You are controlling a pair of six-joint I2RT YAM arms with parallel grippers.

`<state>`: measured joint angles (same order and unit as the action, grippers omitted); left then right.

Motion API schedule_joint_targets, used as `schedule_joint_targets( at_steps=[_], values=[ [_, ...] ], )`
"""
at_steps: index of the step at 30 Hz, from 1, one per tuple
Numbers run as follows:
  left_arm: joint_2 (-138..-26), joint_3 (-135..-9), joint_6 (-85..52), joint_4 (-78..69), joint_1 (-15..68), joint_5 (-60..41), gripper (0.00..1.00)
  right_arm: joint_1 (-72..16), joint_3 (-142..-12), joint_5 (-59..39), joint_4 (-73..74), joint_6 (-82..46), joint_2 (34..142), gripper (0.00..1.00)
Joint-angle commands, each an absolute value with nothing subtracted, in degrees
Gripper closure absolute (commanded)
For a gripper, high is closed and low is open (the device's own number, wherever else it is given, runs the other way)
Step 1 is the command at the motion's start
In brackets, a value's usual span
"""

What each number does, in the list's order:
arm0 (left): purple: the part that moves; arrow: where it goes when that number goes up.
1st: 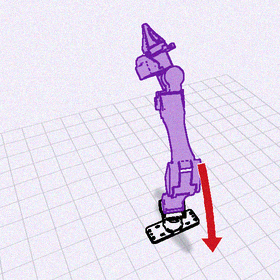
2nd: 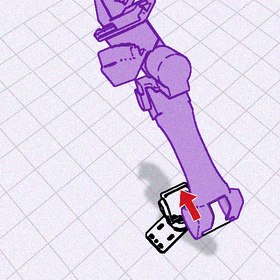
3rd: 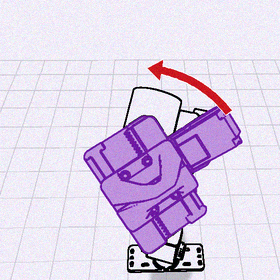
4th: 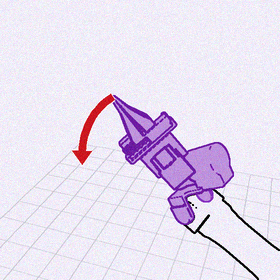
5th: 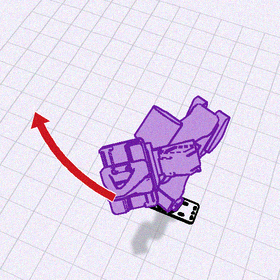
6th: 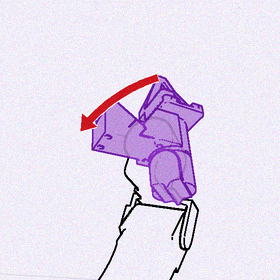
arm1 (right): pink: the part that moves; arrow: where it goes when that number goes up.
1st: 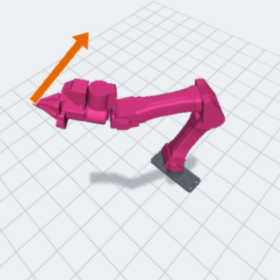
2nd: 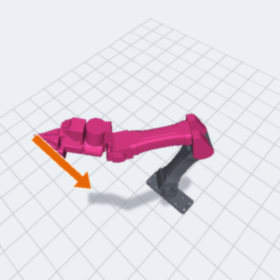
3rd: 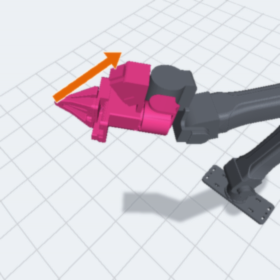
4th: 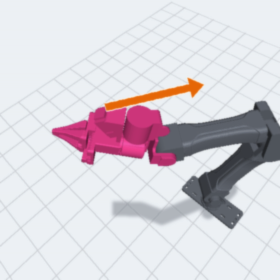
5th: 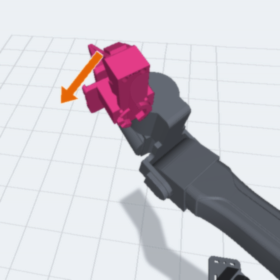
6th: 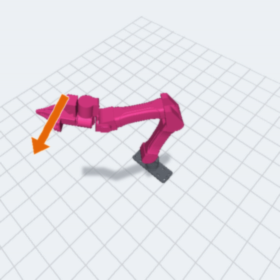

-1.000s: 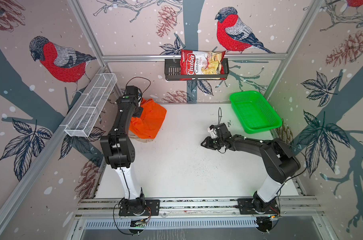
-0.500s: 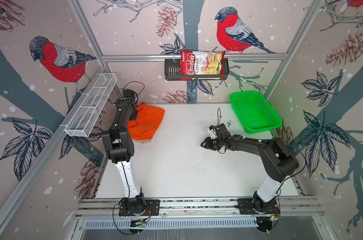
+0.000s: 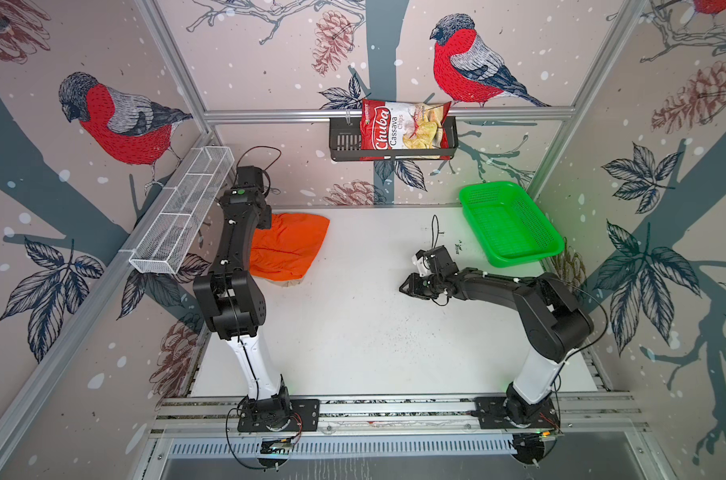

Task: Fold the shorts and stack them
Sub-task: 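Carry the orange shorts onto the beige shorts with the left gripper, then open and raise the left gripper while the right gripper moves toward the basket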

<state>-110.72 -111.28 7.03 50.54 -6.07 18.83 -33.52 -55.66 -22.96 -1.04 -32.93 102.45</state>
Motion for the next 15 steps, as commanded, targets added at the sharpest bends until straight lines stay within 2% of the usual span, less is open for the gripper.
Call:
schedule_joint_targets(
  at_steps=[1,15],
  values=[
    [-110.23,-107.14,5.45,46.92,-4.19,12.57,0.26,-34.25,-56.73,-22.67,-0.44,-32.62,102.58,0.65],
    [-122.96,-100.27,-3.26,41.51,-6.42,11.89,0.2,-34.89,-55.74,-20.72,-0.8,-31.65,99.6,0.63]
  ],
)
